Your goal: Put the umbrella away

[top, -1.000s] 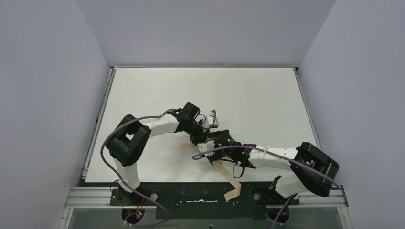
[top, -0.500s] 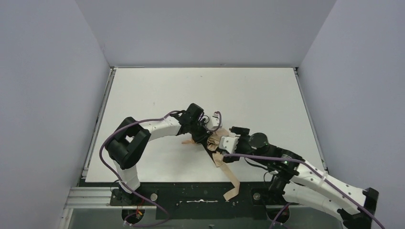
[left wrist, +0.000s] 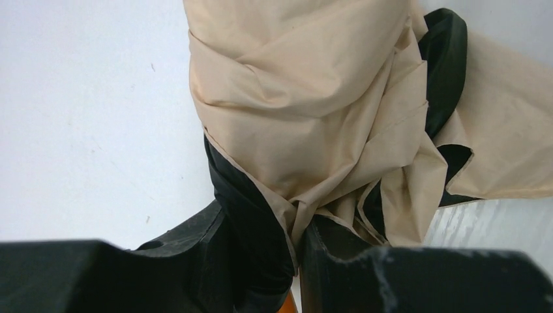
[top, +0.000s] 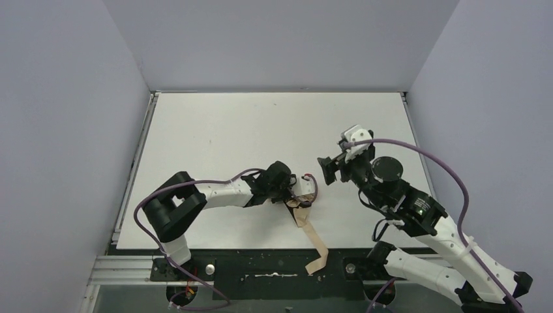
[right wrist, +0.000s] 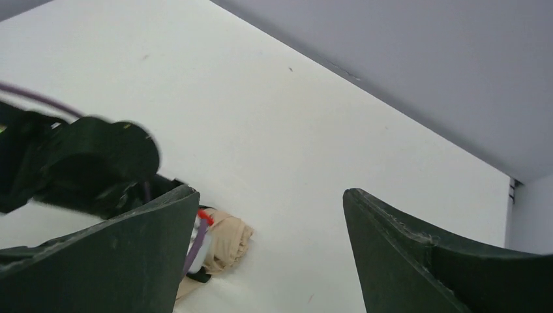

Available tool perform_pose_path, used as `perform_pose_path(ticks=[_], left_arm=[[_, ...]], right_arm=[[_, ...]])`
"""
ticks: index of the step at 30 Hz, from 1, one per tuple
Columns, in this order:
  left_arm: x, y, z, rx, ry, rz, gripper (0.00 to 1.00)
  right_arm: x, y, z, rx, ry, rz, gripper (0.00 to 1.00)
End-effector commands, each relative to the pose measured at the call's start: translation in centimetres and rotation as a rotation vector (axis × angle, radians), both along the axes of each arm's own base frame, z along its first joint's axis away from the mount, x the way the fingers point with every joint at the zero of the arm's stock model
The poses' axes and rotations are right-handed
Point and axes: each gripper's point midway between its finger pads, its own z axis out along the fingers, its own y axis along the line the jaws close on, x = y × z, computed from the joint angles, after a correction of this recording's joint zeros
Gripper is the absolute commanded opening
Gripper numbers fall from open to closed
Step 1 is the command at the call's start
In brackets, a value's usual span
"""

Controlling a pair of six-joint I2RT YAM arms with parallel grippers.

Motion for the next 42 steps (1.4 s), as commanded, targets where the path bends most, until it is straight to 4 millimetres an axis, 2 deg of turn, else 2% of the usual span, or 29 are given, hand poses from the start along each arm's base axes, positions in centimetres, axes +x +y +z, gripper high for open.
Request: perform_pose_path(ticks=[1,5,10,13,18,23,27,32,42], left_arm=[[0.5,0.6,-1.0,0.121,-0.233,0.004,0.0],[0.7,0.3,-0.8,0.15,-0.384,0.006,0.0],[0.8,-0.1,-0.4,0.168,-0.508,-0.02,0.0],[0.9,-0.2,-0.7,0.203,-0.568,-0.051,0.0],[0.7,-0.3,-1.1,0.221,-0.645,-0.082,0.0],[0.7,-0.9,-1.4,0.252,-0.719,-0.115,0.0],[0.8,-0.9,-1.9,0.283,-0.763,-0.133,0.0],[0.4,-0.8,-2.4,0.287,-0.753,-0.166,0.0],[0.1,-0.4,-2.6,0.3,-0.747,-0.184,0.0]], right_arm=[[3.5,-2.5,0.7,0.078,0.092,-0.19,0.86],[7.7,-4.2,-1.4,0.13,0.274,-0.247,0.89],[11.2,-3.7,-6.1,0.15,0.492,-0.137,0.92],[12.2,-2.8,-9.7,0.087,0.639,-0.047,0.91],[10.9,0.4,-15.2,-0.009,0.844,0.258,0.87],[10.3,0.7,-20.7,-0.192,0.959,0.389,0.85],[9.5,1.8,-22.5,-0.259,0.979,0.506,0.84],[8.4,2.3,-24.8,-0.322,0.985,0.582,0.83],[5.9,1.8,-28.2,-0.439,1.053,0.613,0.81]])
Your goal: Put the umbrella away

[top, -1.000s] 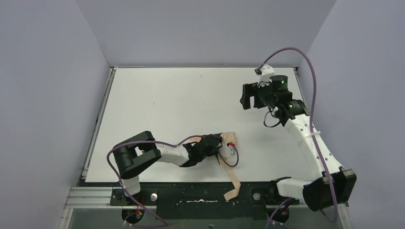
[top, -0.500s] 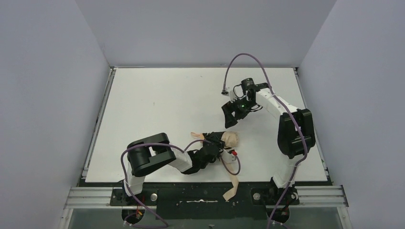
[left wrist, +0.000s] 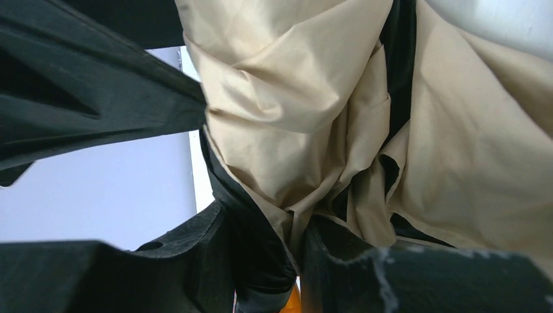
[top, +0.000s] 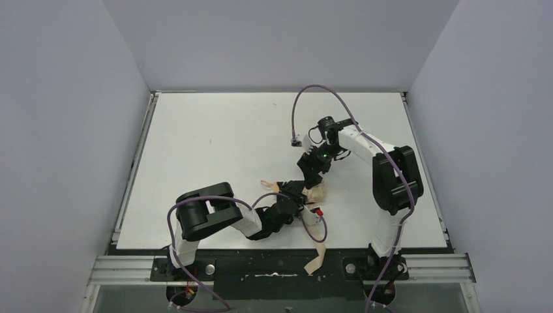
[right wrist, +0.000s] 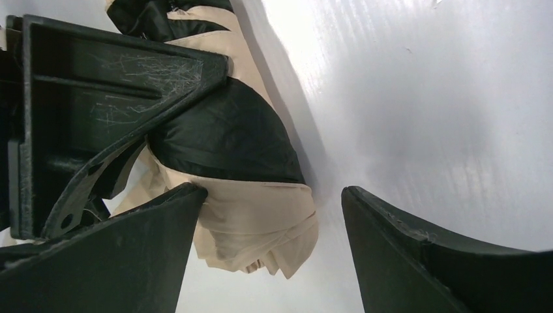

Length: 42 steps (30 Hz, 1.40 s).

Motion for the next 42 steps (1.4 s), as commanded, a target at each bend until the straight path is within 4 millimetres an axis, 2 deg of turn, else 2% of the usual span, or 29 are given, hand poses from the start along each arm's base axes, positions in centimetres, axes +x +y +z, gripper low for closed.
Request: perform_pose_path(ticks=[1,5,8,16,19,24,26,28,32,35,39,42], left_arm=[[-0.9,2.4,-3.4,0.172,0.044,-0.017,0.0],[-0.9,2.5,-3.1,0.164,0.046,-0.006,0.0],[-0.8,2.6,-3.1,0.168,0.058,0.007,0.0],[-0.7,2.7,-2.4,0.115,0.132,0.038,0.0],[-0.6,2.6,-1.3,0.072,0.134,0.049,0.21],[-0.4,2.3,1.7,-0.015,0.119,0.067,0.48],[-0.5,2.2,3.0,-0.047,0.129,0.07,0.63],[-1.2,2.3,3.8,-0.044,0.151,0.059,0.87],[-2.8,3.0,6.3,-0.105,0.176,0.054,0.9],[-3.9,4.3,8.8,-0.225,0.22,0.098,0.9],[-4.6,7.3,11.5,-0.408,0.274,0.2,0.9],[-4.0,10.0,14.1,-0.582,0.313,0.282,0.9]], right_arm=[[-1.5,-0.1,-1.7,-0.054,0.016,0.063,0.81],[-2.3,0.3,-3.1,-0.09,0.007,0.073,0.78],[-2.5,0.4,-4.1,-0.108,0.006,0.073,0.72],[-2.1,-1.4,-6.7,-0.239,-0.008,0.023,0.4],[-1.8,-1.2,-6.8,-0.228,-0.03,-0.011,0.31],[-0.3,-0.8,-6.2,-0.198,-0.125,-0.049,0.2],[0.5,-1.0,-5.9,-0.195,-0.166,-0.075,0.17],[1.6,-1.2,-5.5,-0.19,-0.215,-0.112,0.17],[2.8,-1.2,-4.7,-0.168,-0.277,-0.147,0.17],[3.3,-1.1,-4.3,-0.153,-0.314,-0.139,0.21],[4.0,-1.4,-3.9,-0.148,-0.415,-0.132,0.25],[3.7,-1.4,-3.8,-0.136,-0.485,-0.104,0.26]])
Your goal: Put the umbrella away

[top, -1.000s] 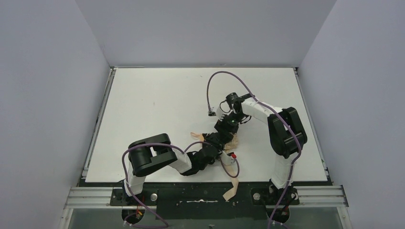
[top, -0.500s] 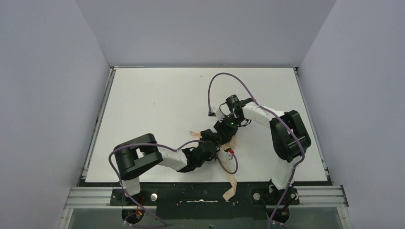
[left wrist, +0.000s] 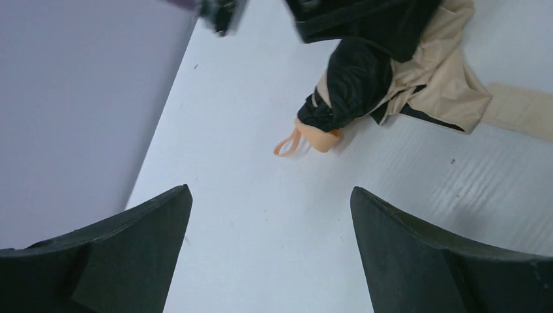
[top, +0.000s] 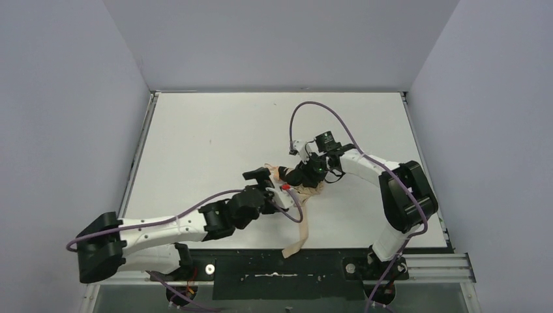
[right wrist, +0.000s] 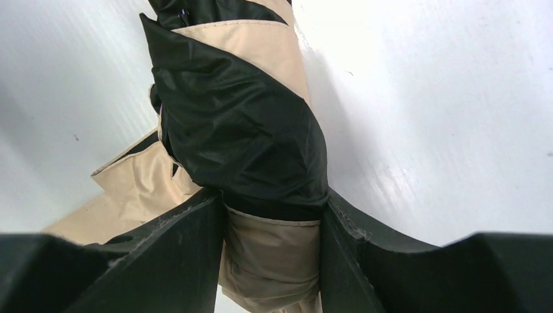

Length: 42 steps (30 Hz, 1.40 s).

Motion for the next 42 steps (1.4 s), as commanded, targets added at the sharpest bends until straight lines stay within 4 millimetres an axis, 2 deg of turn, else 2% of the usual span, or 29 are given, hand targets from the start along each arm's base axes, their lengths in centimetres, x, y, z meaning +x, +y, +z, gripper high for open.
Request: perform_pose_path(ticks=[1,6,10,13,16,21,25,28,35,39,42], left_arm=[[0.8,4.1,3.4,-0.292,0.112,0.187,0.9],[3.1,7.5,6.8,-0.608,0.2,0.258,0.92],[4.9,8.1,7.4,-0.644,0.283,0.268,0.92],[6.1,7.4,7.5,-0.63,0.329,0.247,0.92],[7.0,6.1,6.8,-0.606,0.38,0.212,0.93],[6.6,3.2,3.5,-0.523,0.581,0.086,0.9],[6.1,2.6,1.0,-0.442,0.743,0.089,0.81],[5.7,2.3,0.0,-0.44,0.813,0.11,0.77],[6.2,0.6,0.0,-0.424,0.799,-0.014,0.78],[6.0,-1.0,-1.7,-0.358,0.86,-0.126,0.86],[6.1,-2.0,-3.5,-0.342,0.93,-0.158,0.88]], right_arm=[[2.3,-1.9,-0.5,-0.104,-0.215,0.015,0.26],[1.1,-1.8,-0.8,-0.164,-0.301,0.129,0.21],[0.2,-1.1,-0.9,-0.182,-0.409,0.225,0.19],[-0.6,-0.5,-0.9,-0.19,-0.506,0.301,0.18],[-1.7,0.5,-0.8,-0.185,-0.585,0.367,0.17],[-2.7,1.3,-1.1,-0.197,-0.633,0.417,0.17],[-3.0,1.5,-1.2,-0.192,-0.619,0.422,0.17],[-3.1,1.5,-1.1,-0.187,-0.623,0.424,0.16],[-3.5,2.1,-1.1,-0.172,-0.648,0.462,0.16],[-3.8,2.4,-1.2,-0.171,-0.653,0.485,0.16],[-3.9,2.5,-0.9,-0.166,-0.674,0.489,0.16]])
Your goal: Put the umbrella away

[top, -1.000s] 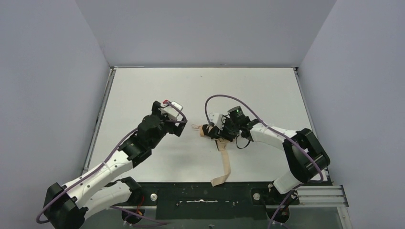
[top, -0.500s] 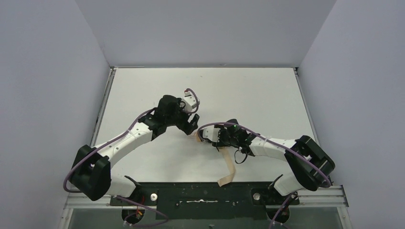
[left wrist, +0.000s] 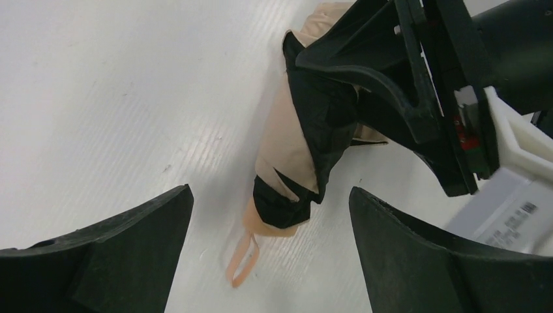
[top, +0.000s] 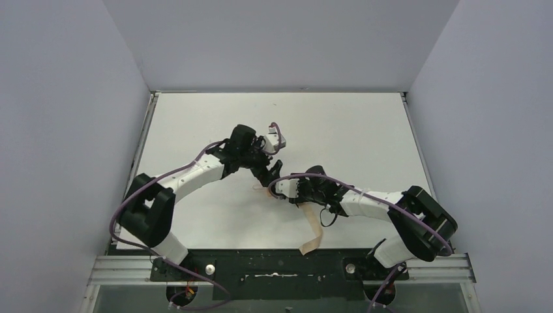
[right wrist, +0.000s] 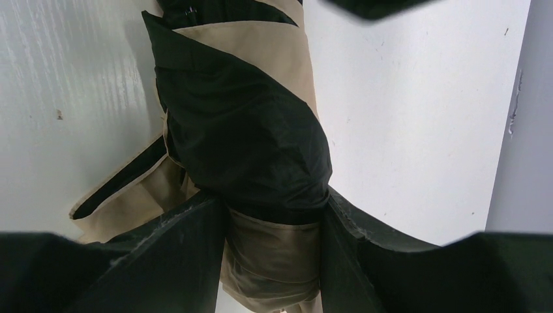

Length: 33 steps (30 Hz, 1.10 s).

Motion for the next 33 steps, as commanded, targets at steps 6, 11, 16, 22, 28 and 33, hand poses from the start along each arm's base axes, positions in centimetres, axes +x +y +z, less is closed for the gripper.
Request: perform_pose_path(ticks=[6,11,16,22,28,33], left_arm=[[-0.5,-3.7,-2.1,-0.106,0.154,-0.192,0.91],[0.0,-4.7,-3.2,-0.127,0.193,-0.189,0.92],[-0.5,-5.6,-4.3,-0.149,0.248,-0.213,0.93],[-1.8,-5.9,-6.3,-0.117,0.293,-0.233,0.85],[-3.0,-5.7,-7.7,-0.074,0.324,-0.257,0.62],[-3.2,-5.6,-9.4,0.039,0.306,-0.234,0.41]], right_arm=[[-2.1,-0.1,-1.1,-0.021,0.003,0.068,0.16],[-2.3,0.0,-1.3,-0.032,-0.009,0.075,0.15],[-1.8,0.2,-0.9,-0.013,-0.039,0.054,0.15],[-1.1,0.4,-0.2,0.021,-0.078,0.015,0.15],[-0.8,0.6,-0.2,0.021,-0.085,0.011,0.15],[-0.5,0.7,-0.2,0.018,-0.079,-0.011,0.15]])
